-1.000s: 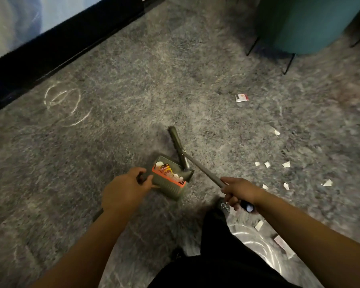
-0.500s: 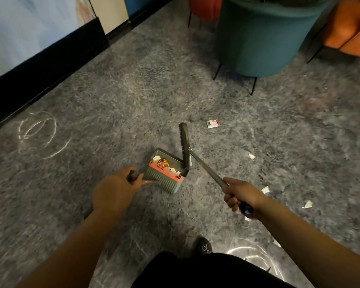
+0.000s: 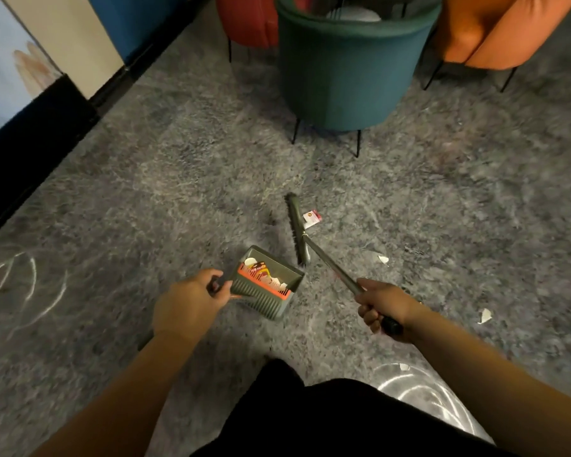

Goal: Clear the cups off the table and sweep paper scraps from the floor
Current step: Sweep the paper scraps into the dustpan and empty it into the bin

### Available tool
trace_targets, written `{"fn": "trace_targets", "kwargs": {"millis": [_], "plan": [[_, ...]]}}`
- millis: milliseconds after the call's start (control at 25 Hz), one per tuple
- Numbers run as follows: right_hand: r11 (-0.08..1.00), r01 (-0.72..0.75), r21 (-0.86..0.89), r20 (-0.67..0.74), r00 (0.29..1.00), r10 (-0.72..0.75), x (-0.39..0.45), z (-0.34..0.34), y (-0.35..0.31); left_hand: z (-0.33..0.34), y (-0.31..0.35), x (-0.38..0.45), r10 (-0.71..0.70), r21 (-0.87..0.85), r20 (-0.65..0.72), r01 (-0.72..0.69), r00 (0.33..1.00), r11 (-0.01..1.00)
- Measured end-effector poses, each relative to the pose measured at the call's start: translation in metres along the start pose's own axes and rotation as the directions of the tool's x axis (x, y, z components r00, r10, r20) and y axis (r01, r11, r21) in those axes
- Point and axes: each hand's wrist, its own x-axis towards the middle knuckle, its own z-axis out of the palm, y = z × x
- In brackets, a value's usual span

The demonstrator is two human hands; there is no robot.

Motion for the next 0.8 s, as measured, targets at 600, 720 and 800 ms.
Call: {"fn": "trace_targets", "kwargs": {"millis": [600, 720, 800], "plan": [[0.996, -0.066, 0.059, -0.175, 0.982, 0.076, 0.158, -0.038, -0.174, 0.037, 0.044, 0.287, 0.134, 0.113, 0.124, -0.148, 0.983, 0.982], [0.995, -0.096, 0.04, -0.184, 0.978, 0.102, 0.186, -0.054, -0.221, 0.041, 0.064, 0.334, 0.098, 0.13, 0.214, -0.128, 0.972, 0.983], [0.994, -0.11, 0.025, -0.189, 0.976, 0.113, 0.203, -0.063, -0.245, 0.044, 0.076, 0.361, 0.112, 0.159, 0.222, -0.15, 0.969, 0.976]]}}
